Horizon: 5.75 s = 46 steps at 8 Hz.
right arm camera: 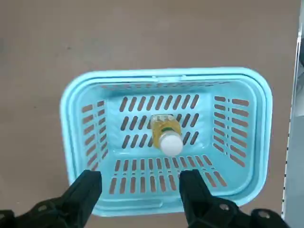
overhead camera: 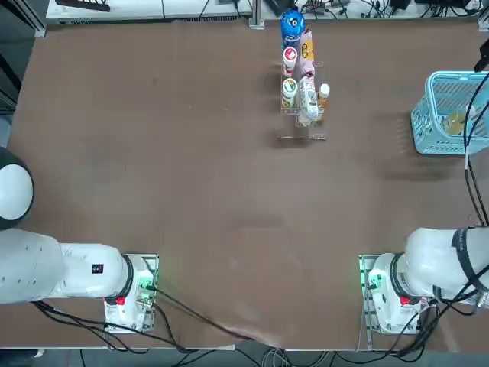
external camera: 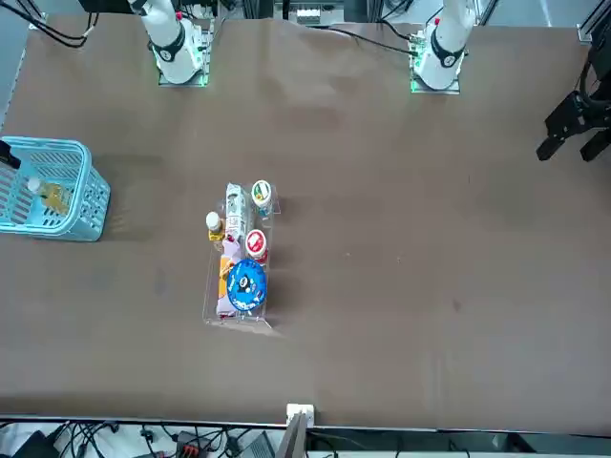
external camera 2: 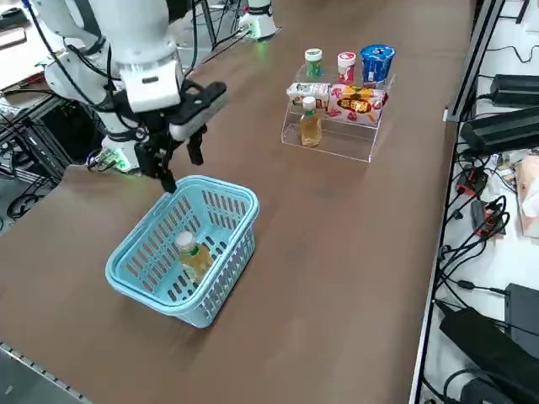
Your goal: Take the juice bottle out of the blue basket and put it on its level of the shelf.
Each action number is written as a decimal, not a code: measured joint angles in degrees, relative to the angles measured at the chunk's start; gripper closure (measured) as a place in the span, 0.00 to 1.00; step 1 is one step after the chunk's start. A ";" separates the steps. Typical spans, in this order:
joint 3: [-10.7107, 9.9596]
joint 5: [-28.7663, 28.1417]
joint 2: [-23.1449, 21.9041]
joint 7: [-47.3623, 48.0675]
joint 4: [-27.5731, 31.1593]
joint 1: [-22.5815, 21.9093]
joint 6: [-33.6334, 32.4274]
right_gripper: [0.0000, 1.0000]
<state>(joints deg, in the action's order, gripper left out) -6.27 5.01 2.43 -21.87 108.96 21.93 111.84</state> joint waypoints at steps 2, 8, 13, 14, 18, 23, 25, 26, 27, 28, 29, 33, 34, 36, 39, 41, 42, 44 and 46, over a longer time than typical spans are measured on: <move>0.02 -1.07 1.80 -2.77 1.85 1.74 2.64 0.00; 0.30 -4.24 8.73 -9.99 2.16 5.02 9.77 0.00; 0.35 -5.25 10.14 -9.99 2.16 5.03 11.64 0.00; 0.35 -5.30 10.48 -9.99 2.15 5.03 12.02 0.00; 0.35 -5.31 12.68 -9.99 2.16 5.26 13.84 0.00; 0.36 -5.83 14.48 -9.99 2.17 5.72 14.21 0.01; 0.36 -6.77 14.86 -9.99 2.16 5.72 14.21 0.01; 0.36 -6.82 15.03 -9.99 2.16 5.72 14.21 0.02; 0.37 -6.83 15.21 -9.99 2.16 5.72 14.21 0.04; 0.38 -6.84 15.41 -10.00 2.16 5.72 14.21 0.07; 0.38 -6.84 15.64 -10.00 2.16 5.72 14.21 0.09; 0.38 -6.86 16.53 -10.00 2.16 5.72 14.24 0.16; 0.38 -6.86 16.65 -10.00 2.16 5.71 14.24 0.17; 0.41 -6.87 16.75 -10.00 2.16 5.71 14.33 0.17; 0.41 -6.89 16.93 -10.00 2.16 5.72 14.65 0.19; 0.41 -6.90 17.10 -10.00 2.16 5.72 14.66 0.19; 0.41 -6.91 17.21 -10.00 2.16 5.72 14.66 0.19; 0.41 -6.92 17.28 -9.99 2.16 5.72 14.66 0.17; 0.37 -6.92 17.31 -9.99 2.22 5.87 14.66 0.16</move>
<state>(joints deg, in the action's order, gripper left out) -5.90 -1.91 19.73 -31.86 111.18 27.80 126.50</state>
